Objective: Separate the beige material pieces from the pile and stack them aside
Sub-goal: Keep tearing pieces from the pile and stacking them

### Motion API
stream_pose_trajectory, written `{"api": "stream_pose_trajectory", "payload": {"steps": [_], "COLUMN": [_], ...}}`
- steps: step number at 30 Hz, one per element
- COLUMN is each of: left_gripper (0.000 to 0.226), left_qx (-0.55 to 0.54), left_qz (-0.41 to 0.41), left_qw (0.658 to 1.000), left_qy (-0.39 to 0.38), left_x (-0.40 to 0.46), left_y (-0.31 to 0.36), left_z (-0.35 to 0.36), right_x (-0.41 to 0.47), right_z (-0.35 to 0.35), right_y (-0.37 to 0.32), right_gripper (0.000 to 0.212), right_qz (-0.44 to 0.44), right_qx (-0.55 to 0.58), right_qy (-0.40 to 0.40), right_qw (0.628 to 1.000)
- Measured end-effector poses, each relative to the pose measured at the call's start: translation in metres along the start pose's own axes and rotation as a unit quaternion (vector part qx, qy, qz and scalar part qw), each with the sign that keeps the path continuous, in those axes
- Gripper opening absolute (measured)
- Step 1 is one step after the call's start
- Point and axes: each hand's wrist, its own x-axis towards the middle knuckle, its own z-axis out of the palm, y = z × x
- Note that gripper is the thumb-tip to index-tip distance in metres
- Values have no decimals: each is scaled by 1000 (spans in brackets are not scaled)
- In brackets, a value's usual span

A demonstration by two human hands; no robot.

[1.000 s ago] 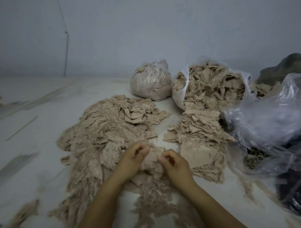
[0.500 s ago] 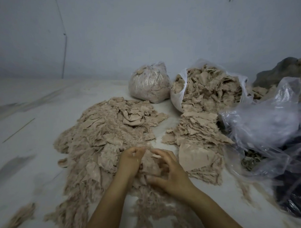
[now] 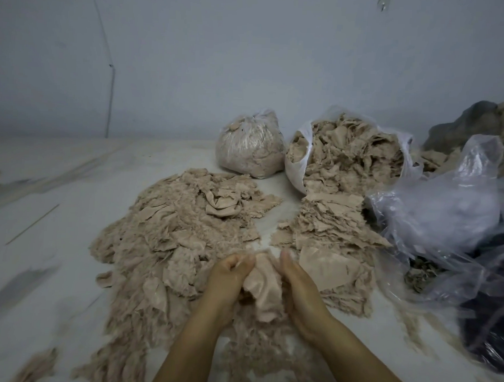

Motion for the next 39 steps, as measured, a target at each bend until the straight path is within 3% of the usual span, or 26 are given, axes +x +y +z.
{"api": "stream_pose_trajectory", "payload": {"steps": [4,8,11,13,16,18,21,24,26,28,31,33,36,38,39], "left_gripper": [45,46,17,24,24,21,22,24,28,26,26,28,28,25,25], "left_qx": [26,37,100,152,90,42,-5,-84,-129,-137,-102,-81,-46,-12,-7], "left_qz": [-20,-19,10,42,53,65,51,-14,-65,-71,-67,-73,-67,-35,-15], "left_qw": [998,993,994,987,989,989,997,996,989,987,990,990,996,991,991], "left_qy": [-61,-110,-49,17,105,123,60,12,-9,-36,-72,-93,33,125,132], "left_x": [0,2,3,8,16,20,16,8,7,8,6,6,14,19,21], "left_y": [6,13,13,14,24,31,32,27,26,25,23,20,15,10,10], "left_z": [-2,-1,10,10,-2,-13,-8,10,14,10,6,8,14,18,21], "right_x": [1,1,1,-1,-8,-15,-17,-14,-10,-7,-6,-6,-8,-5,-3], "right_z": [1,9,8,4,-10,-17,-15,0,6,6,2,0,-6,-12,-16], "right_y": [8,5,10,14,21,25,19,8,5,2,-5,-8,-14,-17,-19], "right_gripper": [13,24,27,11,6,20,38,54,51,39,38,34,23,24,22], "right_qz": [-68,-125,-143,-118,-90,-88,-63,-20,11,8,-43,-56,-48,-40,-39], "right_qx": [-78,-222,-290,-317,-324,-357,-316,-160,-16,84,26,-30,-73,-60,-54], "right_qy": [48,50,99,97,75,75,90,60,38,65,107,77,35,65,83], "right_qw": [993,966,941,936,939,927,942,985,999,994,993,995,996,995,994]}}
